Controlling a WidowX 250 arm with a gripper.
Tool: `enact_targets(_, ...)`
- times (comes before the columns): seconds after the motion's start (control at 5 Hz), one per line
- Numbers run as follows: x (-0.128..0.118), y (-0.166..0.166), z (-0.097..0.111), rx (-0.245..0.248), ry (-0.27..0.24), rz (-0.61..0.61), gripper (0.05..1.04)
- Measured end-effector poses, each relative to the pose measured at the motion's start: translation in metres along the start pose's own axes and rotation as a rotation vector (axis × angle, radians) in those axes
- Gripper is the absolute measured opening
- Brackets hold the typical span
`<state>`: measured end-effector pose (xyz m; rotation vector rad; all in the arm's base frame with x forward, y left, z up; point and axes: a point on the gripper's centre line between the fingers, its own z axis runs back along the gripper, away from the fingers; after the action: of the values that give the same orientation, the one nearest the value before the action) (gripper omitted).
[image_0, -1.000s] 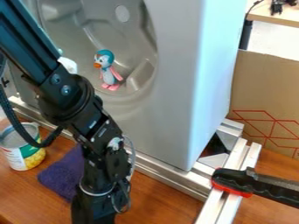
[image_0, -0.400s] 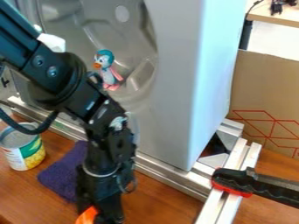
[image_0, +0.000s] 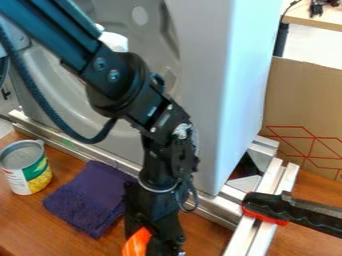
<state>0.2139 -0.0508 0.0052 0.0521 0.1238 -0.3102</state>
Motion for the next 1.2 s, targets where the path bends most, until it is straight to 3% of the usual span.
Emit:
enact_targets(0.2,0.001,-0.012,-0.004,-0.023,0.077,0.086,0.618)
enact_targets(0.4,-0.01,-0.022,-0.008,-0.007,0.178,0.177,0.617)
enact_targets(0.6,-0.027,-0.026,-0.018,-0.011,0.211,0.249,0.618)
enact_targets(0.8,-0.026,-0.034,-0.029,-0.035,0.197,0.251,0.618)
enact_targets(1.2,-0.012,-0.041,-0.035,-0.079,0.105,0.205,0.617)
